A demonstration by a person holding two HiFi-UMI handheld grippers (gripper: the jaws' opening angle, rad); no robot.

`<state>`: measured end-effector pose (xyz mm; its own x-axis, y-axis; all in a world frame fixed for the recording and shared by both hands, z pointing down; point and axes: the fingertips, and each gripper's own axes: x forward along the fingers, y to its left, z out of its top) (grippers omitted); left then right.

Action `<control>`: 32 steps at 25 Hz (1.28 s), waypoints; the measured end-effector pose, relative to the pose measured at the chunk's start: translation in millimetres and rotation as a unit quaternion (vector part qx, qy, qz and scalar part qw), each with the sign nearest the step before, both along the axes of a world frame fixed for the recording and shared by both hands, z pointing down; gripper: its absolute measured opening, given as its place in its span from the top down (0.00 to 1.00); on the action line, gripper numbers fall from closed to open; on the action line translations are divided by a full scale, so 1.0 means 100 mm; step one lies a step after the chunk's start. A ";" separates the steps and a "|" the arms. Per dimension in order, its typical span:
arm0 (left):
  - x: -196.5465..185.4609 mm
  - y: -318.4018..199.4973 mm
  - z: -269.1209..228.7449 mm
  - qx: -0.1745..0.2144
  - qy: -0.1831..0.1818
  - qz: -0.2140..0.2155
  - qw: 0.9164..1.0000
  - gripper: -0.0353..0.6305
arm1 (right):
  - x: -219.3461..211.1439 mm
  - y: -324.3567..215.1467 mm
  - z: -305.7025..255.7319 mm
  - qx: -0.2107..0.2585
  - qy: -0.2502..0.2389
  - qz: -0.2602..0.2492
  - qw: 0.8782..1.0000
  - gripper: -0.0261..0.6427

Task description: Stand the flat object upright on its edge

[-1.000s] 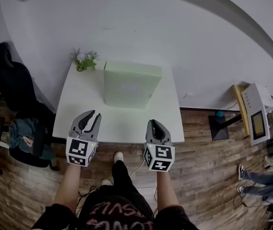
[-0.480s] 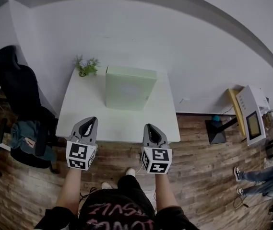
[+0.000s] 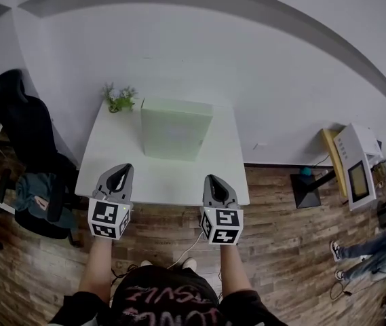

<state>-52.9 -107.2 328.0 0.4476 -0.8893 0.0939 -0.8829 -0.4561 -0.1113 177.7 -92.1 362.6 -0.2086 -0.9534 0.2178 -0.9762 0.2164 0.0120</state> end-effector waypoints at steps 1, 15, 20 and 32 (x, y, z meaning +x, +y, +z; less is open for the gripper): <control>0.02 0.00 -0.01 0.000 0.001 -0.002 1.000 0.93 | 0.04 -0.01 -0.01 0.000 0.000 0.000 1.000 0.92; 0.10 -0.06 -0.05 0.006 -0.011 -0.024 1.000 0.93 | 0.23 -0.14 -0.06 0.006 -0.004 -0.012 1.000 0.92; 0.05 -0.06 -0.08 0.007 0.003 -0.037 0.999 0.93 | 0.24 -0.16 -0.05 0.004 -0.001 -0.015 1.000 0.92; 0.03 -0.13 -0.09 0.005 -0.006 -0.036 0.999 0.93 | 0.24 -0.25 -0.06 0.003 0.000 -0.020 1.000 0.92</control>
